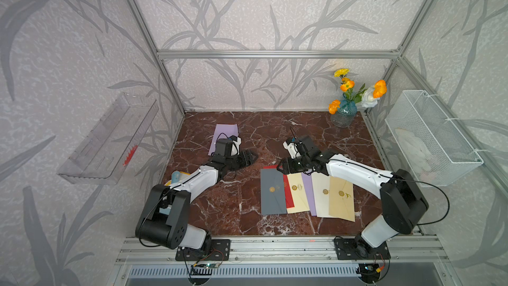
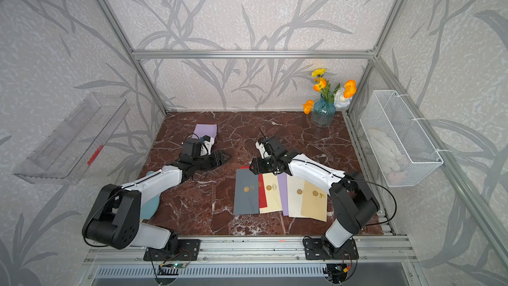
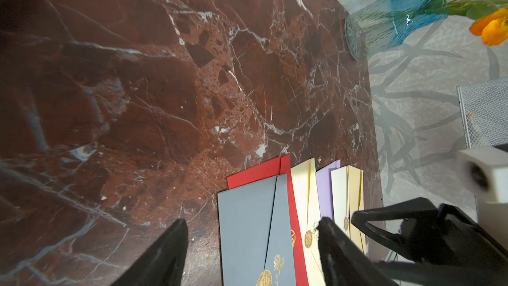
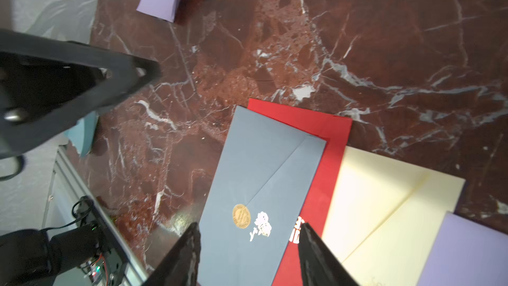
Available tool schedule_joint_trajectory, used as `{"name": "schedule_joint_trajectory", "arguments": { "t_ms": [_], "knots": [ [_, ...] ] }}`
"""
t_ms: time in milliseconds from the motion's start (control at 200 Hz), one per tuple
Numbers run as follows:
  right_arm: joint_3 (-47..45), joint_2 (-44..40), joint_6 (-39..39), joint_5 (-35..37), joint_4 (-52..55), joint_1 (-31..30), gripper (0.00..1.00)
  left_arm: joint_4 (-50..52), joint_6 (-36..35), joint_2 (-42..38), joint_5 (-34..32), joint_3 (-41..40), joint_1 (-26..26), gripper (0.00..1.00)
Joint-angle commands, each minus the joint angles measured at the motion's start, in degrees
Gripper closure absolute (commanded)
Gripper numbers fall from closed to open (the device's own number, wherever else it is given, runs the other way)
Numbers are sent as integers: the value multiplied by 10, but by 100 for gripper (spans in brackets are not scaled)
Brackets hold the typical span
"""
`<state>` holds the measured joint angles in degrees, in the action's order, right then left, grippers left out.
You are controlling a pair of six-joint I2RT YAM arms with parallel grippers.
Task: Open the envelope
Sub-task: Pick up the envelope from the envelope.
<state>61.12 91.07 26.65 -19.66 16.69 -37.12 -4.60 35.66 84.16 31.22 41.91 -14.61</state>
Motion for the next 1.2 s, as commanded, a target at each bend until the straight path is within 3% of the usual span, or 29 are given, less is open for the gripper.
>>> {"name": "schedule_joint_trajectory", "arguments": {
  "t_ms": [0,570,1195],
  "knots": [
    [-20,-25,-15,-51,11,6,43,-8,7,12,27,0,-9,27],
    [-88,22,13,-106,-26,10,44,-22,31,35,79,-53,-48,30],
    [-137,105,84,-180,-153,41,46,-47,53,54,94,-94,-69,31]
  ]
}}
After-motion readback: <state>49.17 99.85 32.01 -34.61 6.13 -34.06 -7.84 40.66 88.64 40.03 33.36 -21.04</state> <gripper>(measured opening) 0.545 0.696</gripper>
